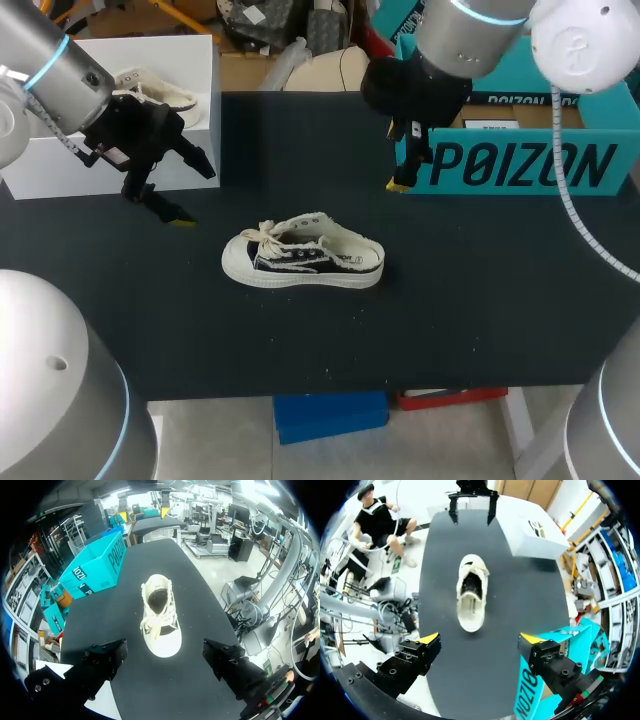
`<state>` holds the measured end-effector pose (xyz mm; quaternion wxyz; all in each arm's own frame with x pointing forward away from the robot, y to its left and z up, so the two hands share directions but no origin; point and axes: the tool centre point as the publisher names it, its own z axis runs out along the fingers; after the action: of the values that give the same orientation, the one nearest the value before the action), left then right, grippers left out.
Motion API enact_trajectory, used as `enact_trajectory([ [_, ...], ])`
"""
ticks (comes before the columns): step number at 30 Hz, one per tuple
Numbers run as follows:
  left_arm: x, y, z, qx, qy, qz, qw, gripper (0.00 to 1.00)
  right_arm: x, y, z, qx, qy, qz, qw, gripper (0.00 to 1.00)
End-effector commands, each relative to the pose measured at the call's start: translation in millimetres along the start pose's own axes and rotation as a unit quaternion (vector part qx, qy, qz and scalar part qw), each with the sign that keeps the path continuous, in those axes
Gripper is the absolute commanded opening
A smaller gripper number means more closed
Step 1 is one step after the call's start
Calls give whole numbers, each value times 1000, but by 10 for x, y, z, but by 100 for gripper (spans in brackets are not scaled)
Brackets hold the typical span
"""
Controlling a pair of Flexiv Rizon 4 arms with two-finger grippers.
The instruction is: Take the shoe out of the shoebox, open the shoe tongue, remove and reinsert the insole, then place the shoe into the shoebox
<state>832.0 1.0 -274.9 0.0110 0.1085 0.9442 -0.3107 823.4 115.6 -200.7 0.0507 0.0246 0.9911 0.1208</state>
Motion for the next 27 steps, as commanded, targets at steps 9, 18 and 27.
enact_trajectory([
  [9,4,4,6,0,-2,1,1000,100,13,-50,5,-15,-3,-114,993,100],
  [18,4,4,6,0,-2,1,1000,100,41,-43,48,-16,-2,-114,993,100],
  [27,4,4,6,0,-2,1,1000,100,202,-56,452,-79,0,-92,993,100],
])
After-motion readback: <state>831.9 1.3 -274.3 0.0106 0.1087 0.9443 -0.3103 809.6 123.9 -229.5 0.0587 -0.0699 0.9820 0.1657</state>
